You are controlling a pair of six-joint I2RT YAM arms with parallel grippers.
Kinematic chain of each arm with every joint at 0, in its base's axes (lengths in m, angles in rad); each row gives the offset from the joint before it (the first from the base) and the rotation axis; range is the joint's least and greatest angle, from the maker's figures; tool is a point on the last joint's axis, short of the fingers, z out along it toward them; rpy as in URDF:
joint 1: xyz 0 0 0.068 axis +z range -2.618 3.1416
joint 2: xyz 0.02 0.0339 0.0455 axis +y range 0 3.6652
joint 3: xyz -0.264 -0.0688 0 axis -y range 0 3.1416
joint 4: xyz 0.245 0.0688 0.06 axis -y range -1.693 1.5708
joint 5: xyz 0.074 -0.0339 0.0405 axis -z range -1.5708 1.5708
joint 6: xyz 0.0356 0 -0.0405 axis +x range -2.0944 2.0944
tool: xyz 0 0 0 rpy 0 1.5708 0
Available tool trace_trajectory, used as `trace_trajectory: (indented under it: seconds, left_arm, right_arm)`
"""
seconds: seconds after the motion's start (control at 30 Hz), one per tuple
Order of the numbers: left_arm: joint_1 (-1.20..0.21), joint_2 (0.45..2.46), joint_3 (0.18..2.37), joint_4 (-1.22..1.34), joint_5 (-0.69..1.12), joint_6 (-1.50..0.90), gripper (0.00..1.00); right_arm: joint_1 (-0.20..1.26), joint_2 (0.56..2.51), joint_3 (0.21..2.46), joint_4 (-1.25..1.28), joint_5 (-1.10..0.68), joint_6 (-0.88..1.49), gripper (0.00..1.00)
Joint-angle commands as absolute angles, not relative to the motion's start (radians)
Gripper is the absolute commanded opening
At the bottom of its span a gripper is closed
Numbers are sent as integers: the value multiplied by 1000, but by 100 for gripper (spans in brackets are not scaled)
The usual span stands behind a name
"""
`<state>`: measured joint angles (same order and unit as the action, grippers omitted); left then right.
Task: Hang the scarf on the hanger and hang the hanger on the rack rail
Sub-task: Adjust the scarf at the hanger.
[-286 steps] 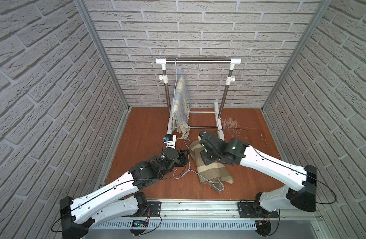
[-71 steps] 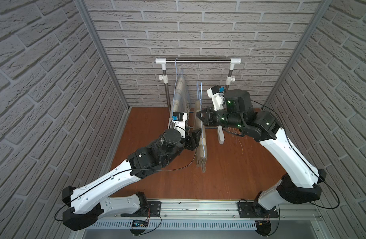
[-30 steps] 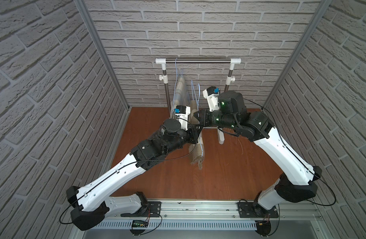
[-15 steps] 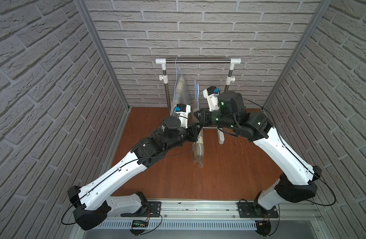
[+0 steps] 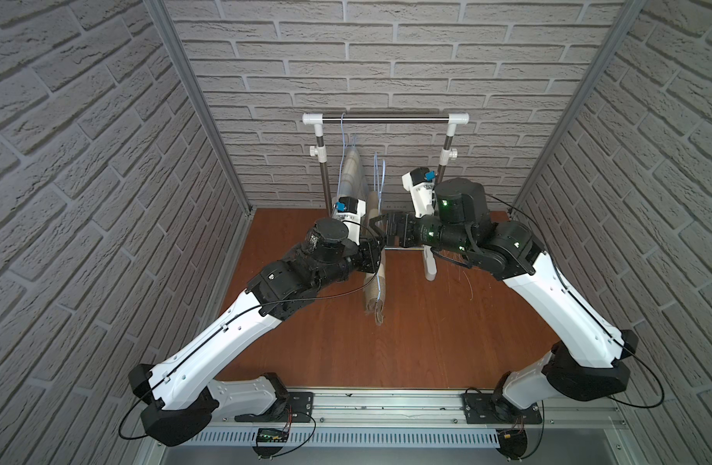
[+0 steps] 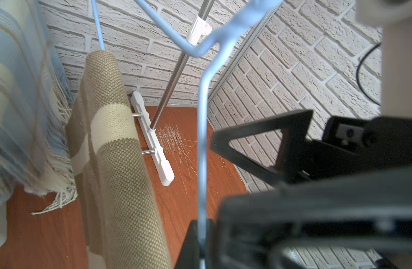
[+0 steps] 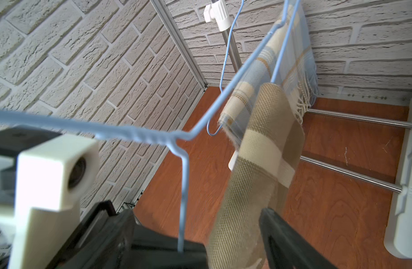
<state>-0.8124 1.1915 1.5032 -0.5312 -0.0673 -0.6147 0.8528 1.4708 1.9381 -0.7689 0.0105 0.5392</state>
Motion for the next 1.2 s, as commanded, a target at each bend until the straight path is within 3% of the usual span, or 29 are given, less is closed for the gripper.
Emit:
trace_trajectory:
  seconds: [0.0,0.13,0.3,0.47,0.73,0.87,1.03,1.17]
  left_arm:
    - [-782,1174,1589,-464,-75,-570,0]
    - [-748,1195,1685,-504,-55,-577,0]
    - [-726,1230,1838,-568,-54,-580,0]
    - [-717,1265,1945,-597,-69,-604,0]
    - [-715,1268,1975,-581,-77,-650,0]
    - [-716,1255,1966,-562,-88,-662,0]
    - [-716,1257,1991,-557,-93,-663,0]
    - [-716,1259,2003,-543,-86,-674,0]
  right_arm:
    - [809,1314,1802,-723,40,579,90]
    - [711,1178,1495,-626,-135,718,88]
    - [665,1087,1090,-171,-448,1014,85]
    - [666,1077,843,336,-514,1219,86]
    - [669,1170,746,820,-498,1426,87]
    - [692,1213,757,866,-499,1448,89]
    - [709,1168,774,680,-493,1343,91]
    - [720,1162,770,670,-498,1332,92]
